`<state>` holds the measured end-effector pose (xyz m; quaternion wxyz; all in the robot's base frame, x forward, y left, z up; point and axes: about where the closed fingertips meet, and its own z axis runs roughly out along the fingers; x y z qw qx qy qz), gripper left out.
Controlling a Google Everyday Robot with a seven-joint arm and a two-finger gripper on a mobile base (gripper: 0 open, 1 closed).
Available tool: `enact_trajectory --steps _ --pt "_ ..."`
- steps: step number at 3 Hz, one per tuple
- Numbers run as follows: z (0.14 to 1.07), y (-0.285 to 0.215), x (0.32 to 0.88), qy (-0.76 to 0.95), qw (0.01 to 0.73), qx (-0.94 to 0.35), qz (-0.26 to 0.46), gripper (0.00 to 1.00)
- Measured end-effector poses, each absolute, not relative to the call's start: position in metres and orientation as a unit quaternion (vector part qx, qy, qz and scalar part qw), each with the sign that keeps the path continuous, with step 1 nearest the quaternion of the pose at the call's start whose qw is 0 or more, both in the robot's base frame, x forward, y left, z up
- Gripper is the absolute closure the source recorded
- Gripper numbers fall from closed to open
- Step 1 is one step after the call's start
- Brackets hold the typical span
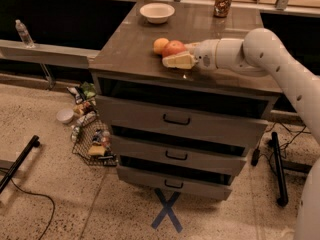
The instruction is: Move apple near orange
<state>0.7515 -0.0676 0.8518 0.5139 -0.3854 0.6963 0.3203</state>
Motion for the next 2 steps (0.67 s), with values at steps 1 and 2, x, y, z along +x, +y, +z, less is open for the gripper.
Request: enact_trajectory --steps 1,2 --pt "0.855 -0.079 0.761 0.703 0.529 -0.371 0.296 0.00" --pt "0.861 -0.097 0.766 0.709 0.540 -0.360 0.275 0.00"
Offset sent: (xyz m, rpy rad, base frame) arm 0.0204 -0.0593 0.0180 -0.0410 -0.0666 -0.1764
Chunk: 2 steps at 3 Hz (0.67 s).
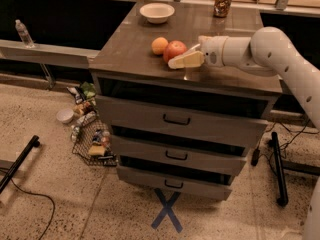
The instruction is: Move apple near orange
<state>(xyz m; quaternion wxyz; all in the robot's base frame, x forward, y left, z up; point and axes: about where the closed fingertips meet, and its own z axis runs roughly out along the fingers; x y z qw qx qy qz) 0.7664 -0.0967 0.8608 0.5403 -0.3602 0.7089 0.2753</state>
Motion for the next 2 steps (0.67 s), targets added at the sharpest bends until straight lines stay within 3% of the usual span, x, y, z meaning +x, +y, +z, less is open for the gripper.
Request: enact_trajectory --steps 2 --pt "0.891 -0.211 0.779 0.746 0.571 -0.294 0.176 0.00"
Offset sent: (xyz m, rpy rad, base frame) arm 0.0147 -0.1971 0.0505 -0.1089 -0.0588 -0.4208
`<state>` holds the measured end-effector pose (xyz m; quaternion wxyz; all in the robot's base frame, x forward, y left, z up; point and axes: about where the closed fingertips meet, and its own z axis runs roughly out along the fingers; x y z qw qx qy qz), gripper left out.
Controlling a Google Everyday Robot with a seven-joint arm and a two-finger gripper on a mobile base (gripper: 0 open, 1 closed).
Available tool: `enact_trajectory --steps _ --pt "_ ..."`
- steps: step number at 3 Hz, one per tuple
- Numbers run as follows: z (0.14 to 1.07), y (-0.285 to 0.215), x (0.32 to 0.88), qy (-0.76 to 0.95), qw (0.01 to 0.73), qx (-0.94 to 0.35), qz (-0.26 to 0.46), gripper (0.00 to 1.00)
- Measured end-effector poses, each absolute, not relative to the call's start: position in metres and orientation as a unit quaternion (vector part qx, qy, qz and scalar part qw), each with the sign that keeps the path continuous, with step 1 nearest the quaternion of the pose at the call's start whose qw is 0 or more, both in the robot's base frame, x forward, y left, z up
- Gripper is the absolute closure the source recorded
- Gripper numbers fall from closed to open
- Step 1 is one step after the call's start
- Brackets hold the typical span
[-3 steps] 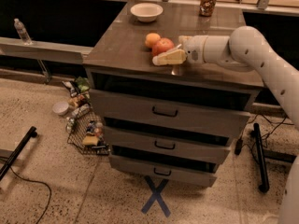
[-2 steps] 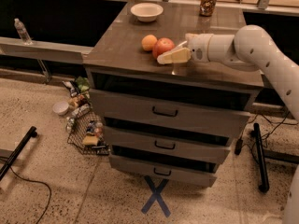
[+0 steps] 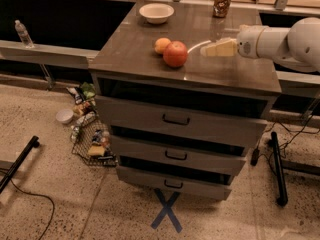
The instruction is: Move apple near orange
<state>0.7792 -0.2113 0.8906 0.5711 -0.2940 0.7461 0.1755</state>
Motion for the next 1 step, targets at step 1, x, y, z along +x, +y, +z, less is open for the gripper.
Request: enact_trajectory --steps 1 --pt "0.8894 -0.2137 0.7799 0.748 0.570 -0.292 0.174 0.00"
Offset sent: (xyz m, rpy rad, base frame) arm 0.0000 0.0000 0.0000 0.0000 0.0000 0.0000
